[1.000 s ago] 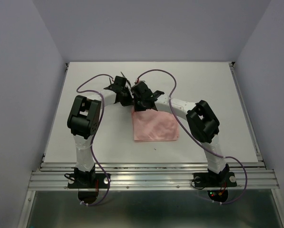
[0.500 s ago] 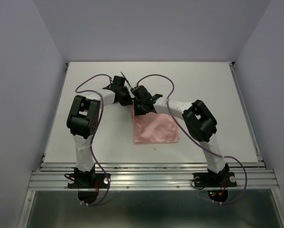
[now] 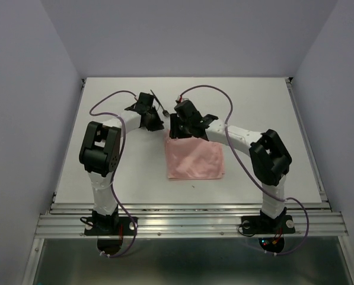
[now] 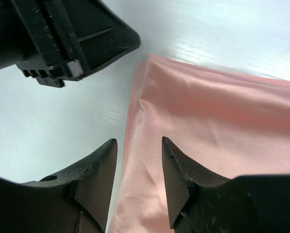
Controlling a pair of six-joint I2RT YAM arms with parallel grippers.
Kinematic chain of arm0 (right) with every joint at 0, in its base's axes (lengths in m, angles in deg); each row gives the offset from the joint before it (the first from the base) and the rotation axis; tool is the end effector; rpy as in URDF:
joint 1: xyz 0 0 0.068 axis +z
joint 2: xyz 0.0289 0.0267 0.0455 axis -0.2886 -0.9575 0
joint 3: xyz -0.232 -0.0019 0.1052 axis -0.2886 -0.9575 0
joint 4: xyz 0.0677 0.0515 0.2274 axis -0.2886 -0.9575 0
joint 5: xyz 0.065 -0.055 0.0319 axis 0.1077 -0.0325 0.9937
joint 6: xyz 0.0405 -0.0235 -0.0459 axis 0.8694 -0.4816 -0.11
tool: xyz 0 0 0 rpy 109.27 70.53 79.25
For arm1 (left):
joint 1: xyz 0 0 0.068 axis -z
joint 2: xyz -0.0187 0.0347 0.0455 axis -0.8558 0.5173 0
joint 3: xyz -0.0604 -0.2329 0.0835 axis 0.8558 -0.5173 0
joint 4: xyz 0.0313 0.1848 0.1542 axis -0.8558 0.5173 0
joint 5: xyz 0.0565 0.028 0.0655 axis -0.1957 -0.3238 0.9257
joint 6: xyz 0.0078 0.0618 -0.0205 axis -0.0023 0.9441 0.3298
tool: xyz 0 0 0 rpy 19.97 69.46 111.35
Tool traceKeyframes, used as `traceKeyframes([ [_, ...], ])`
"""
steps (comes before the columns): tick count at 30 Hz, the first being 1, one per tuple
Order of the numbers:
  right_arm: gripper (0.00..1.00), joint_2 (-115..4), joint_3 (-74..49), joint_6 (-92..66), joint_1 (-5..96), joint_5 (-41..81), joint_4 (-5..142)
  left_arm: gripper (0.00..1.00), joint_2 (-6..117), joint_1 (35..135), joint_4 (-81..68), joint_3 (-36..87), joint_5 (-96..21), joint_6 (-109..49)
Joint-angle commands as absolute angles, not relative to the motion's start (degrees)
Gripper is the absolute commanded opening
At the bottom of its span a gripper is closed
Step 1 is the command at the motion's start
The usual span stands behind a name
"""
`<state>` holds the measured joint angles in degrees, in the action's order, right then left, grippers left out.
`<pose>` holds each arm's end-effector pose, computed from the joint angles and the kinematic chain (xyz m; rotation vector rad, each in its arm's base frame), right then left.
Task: Fold the napkin into a case and place the utensils inside
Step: Smooth out the crumpled napkin.
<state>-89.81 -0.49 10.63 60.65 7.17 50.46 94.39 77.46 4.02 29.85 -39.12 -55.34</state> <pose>0.3189 0.3006 0.1936 -0.2427 2.4247 0.5058 0.3965 -0.1426 0.1556 -0.3046 2.4480 -0.6450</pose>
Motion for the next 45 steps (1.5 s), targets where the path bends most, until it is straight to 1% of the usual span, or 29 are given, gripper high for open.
traceKeyframes([
  [1, 0.48, -80.96, -5.52, 10.41, 55.73, 5.63, 54.36, 0.25, 86.19, 77.13, 5.70, 29.13, -36.31, -54.84],
  [6, 0.48, -77.96, -11.51, 11.29, 49.91, 7.30, 55.15, 0.42, 83.89, 77.31, 5.17, 26.67, -36.56, -55.80],
  [7, 0.48, -77.61, -13.53, 11.29, 49.04, 7.48, 55.25, 0.51, 83.11, 77.40, 4.82, 25.62, -36.65, -55.98],
  [9, 0.48, -76.82, -15.30, 11.29, 46.75, 7.65, 55.33, 0.61, 82.66, 78.36, 4.65, 24.56, -36.83, -55.98],
  [10, 0.48, -76.64, -16.00, 11.29, 46.05, 7.83, 55.33, 0.68, 82.40, 78.80, 4.64, 23.69, -36.83, -55.98],
  [12, 0.48, -76.29, -17.76, 11.12, 44.21, 8.18, 55.33, 0.73, 82.40, 80.11, 4.47, 22.89, -37.09, -55.98],
  [13, 0.48, -76.28, -18.03, 11.03, 43.67, 8.44, 55.33, 0.75, 82.83, 80.56, 4.38, 22.02, -37.10, -56.15],
  [17, 0.50, -76.90, -18.99, 9.89, 41.48, 9.76, 55.16, 0.75, 84.42, 81.44, 2.80, 20.34, -37.88, -57.39],
  [19, 0.57, -77.25, -19.35, 9.45, 40.86, 10.03, 55.16, 0.72, 85.73, 81.96, 2.45, 20.69, -37.80, -57.74],
  [23, 0.58, -77.34, -20.22, 9.01, 39.72, 9.77, 55.16, 0.67, 87.31, 82.75, 2.10, 22.09, -37.71, -57.83],
  [31, 0.58, -75.50, -22.33, 8.57, 36.03, 9.94, 55.42, 0.66, 91.89, 83.28, 3.06, 25.78, -38.15, -57.12],
  [36, 0.58, -74.35, -22.95, 8.13, 33.83, 10.38, 55.33, 0.48, 94.96, 83.81, 3.41, 29.56, -39.99, -56.42],
  [37, 0.58, -73.83, -23.04, 8.13, 33.30, 10.47, 55.33, 0.41, 95.66, 83.90, 3.68, 30.87, -40.17, -56.25],
  [40, 0.59, -73.04, -23.48, 7.95, 32.69, 10.38, 55.33, 0.25, 96.11, 84.25, 3.68, 32.29, -41.75, -55.28],
  [41, 0.58, -72.68, -23.65, 7.95, 32.16, 10.38, 55.25, 0.12, 95.94, 84.25, 3.50, 32.81, -42.10, -55.10],
  [42, 0.59, -72.59, -23.74, 7.86, 32.15, 10.38, 55.25, 0.03, 95.59, 84.25, 3.07, 32.73, -42.80, -54.84],
  [43, 0.59, -72.51, -24.09, 7.86, 31.46, 10.55, 55.33, 0.00, 94.19, 84.16, 2.63, 31.77, -43.07, -54.92],
  [45, 0.59, -72.42, -24.36, 7.60, 30.75, 11.17, 55.33, 0.00, 91.81, 83.99, -2.02, 29.23, -45.34, -55.45],
])
